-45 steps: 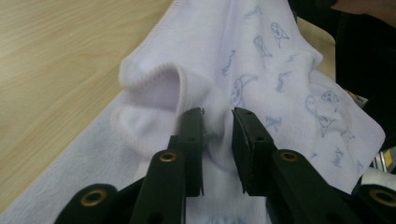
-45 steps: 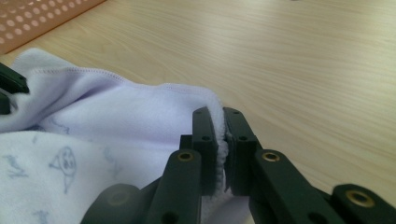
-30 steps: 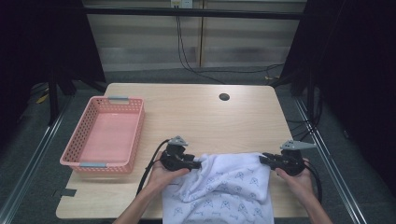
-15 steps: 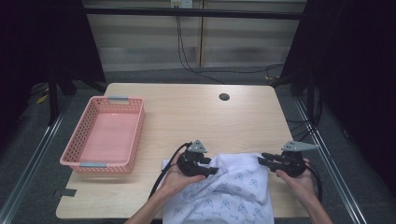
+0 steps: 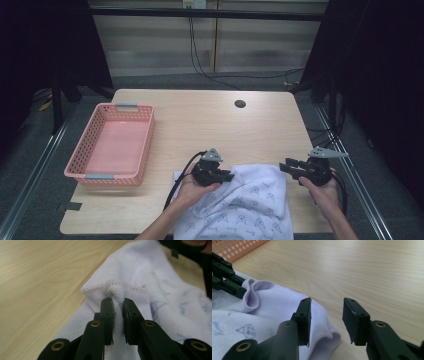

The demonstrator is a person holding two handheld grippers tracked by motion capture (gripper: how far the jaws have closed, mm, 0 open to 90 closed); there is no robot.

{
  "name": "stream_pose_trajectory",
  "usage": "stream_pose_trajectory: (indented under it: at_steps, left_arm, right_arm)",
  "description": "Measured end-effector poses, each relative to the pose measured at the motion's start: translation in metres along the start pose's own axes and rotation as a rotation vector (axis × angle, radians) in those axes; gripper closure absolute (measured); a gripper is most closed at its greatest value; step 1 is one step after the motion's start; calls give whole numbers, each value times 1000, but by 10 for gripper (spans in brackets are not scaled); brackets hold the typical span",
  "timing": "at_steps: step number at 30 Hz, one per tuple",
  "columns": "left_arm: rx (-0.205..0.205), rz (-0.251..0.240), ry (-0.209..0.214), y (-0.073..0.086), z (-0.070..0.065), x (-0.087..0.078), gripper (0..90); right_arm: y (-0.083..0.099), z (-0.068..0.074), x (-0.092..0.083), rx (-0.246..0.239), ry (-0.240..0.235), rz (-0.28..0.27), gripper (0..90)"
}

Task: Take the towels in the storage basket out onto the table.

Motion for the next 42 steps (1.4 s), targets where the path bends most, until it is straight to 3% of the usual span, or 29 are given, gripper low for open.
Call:
stream_pose_trajectory:
  at_steps: [2, 7, 9, 11, 13, 19, 21, 25, 27, 31, 36, 42]
  left_arm:
    - [-4, -18, -2, -2, 2, -8, 795]
    - [-24, -59, -13, -5, 8, -22, 781]
    - [-23, -58, -44, -4, 12, -27, 795]
    - [-45, -77, -29, -4, 16, -31, 793]
    - [-49, -90, -50, -4, 20, -36, 798]
    - [-98, -138, -88, -4, 32, -57, 803]
    - [-90, -157, -93, -7, 36, -68, 798]
    - [-107, -223, -127, -14, 43, -94, 817]
    - [-95, -224, -168, -15, 48, -106, 840]
    - [-93, -235, -203, -21, 57, -125, 845]
    - [-99, -293, -265, -36, 70, -148, 846]
    - [-91, -338, -317, -60, 85, -162, 846]
  right_arm:
    - [0, -4, 5, 5, 2, 11, 602]
    - [7, -3, 30, -3, -33, 108, 616]
    - [8, 0, 36, -14, -48, 131, 701]
    - [6, 1, 35, -18, -49, 114, 781]
    - [1, 4, 32, -23, -60, 86, 847]
    - [-12, 14, 25, -33, -94, 34, 865]
    - [-18, 17, 21, -36, -95, 6, 864]
    - [-30, 14, 11, -42, -71, -41, 864]
    - [-31, 11, 8, -34, -62, -53, 864]
    - [-38, 2, -3, -32, -26, -71, 864]
    - [-67, -2, -18, -53, -6, -136, 865]
    - [-122, 0, -22, -107, 6, -202, 864]
Point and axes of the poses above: each handheld gripper's, and its own axes: x roughly forward along the jaws, y roughly out of its underside, z roughly to its left, the point moved 2 cm from there along x, roughly forward along the jaws, and after that the axes turned 5 degrees about -y, right-handed, at the moved point
